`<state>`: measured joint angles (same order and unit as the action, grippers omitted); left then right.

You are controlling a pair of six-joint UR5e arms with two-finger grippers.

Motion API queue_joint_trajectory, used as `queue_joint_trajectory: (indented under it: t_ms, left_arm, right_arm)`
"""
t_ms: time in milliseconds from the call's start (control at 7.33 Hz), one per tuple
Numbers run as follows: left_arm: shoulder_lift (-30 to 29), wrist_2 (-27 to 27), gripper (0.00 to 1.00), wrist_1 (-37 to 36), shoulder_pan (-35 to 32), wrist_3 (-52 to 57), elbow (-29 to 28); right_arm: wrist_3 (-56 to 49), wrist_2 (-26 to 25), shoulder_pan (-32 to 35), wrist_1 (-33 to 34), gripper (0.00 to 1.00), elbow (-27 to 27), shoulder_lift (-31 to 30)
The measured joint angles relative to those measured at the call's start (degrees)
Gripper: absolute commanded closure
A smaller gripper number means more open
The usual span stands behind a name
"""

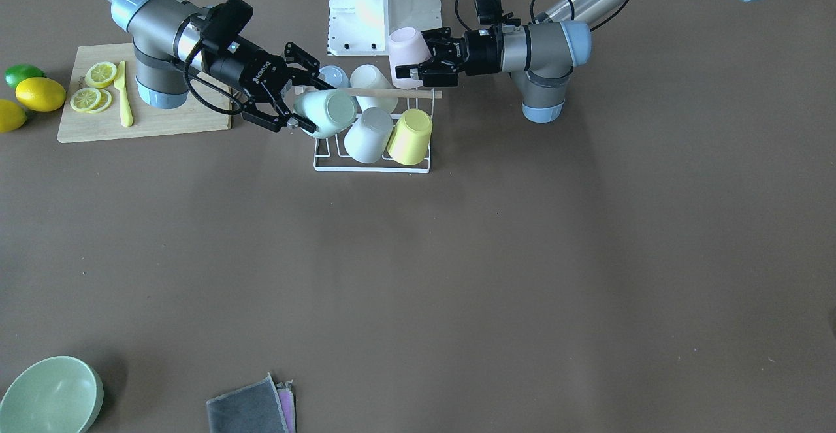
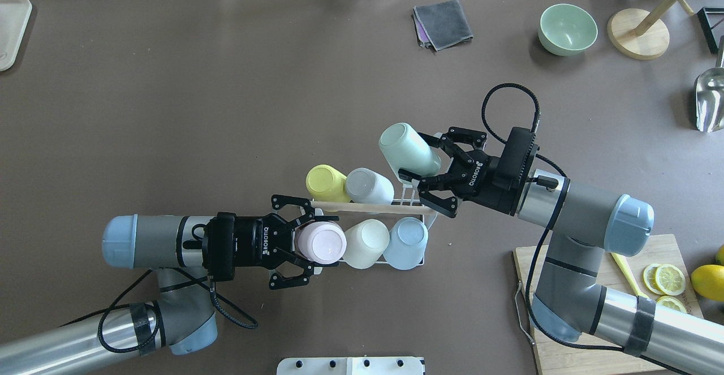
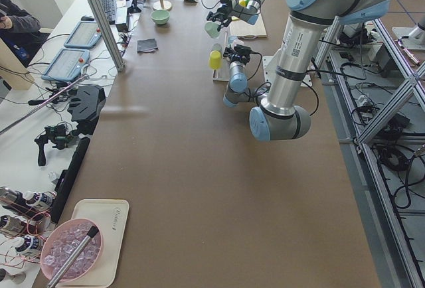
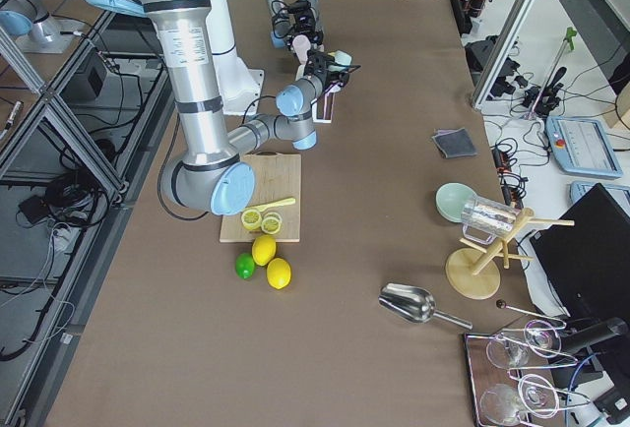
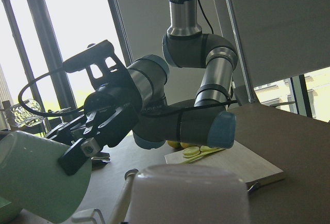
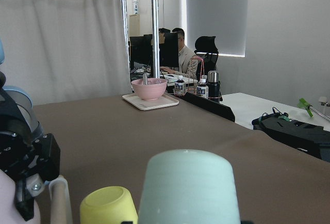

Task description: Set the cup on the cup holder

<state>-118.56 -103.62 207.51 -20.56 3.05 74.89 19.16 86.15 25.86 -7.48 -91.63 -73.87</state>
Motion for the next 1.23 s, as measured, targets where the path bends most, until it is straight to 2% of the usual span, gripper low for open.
queue_joint_trajectory:
  t_ms: [409, 545, 682, 1227]
  left_arm:
    - [0.0, 0.1, 0.39, -0.3, 0.0, 0.0, -0.3]
    - [0.0, 0.1, 0.33, -0.3, 0.0, 0.0, -0.3]
    - [0.0, 0.2, 0.02, -0.3, 0.0, -0.1, -0.3]
    - [-0.2, 0.9, 0.02, -0.3, 0.0, -0.1, -0.2]
  right_arm:
    - [-1.8, -0.2, -0.9, 0.3, 0.59, 0.1, 0.0]
    - [-1.9, -0.3, -1.4, 0.3, 0.57, 0.1, -0.1]
    - [-2.0, -0.2, -1.7, 0.3, 0.56, 0.1, -0.2]
    - [-1.9, 0.2, -2.1, 0.0, 0.49, 0.1, -1.3]
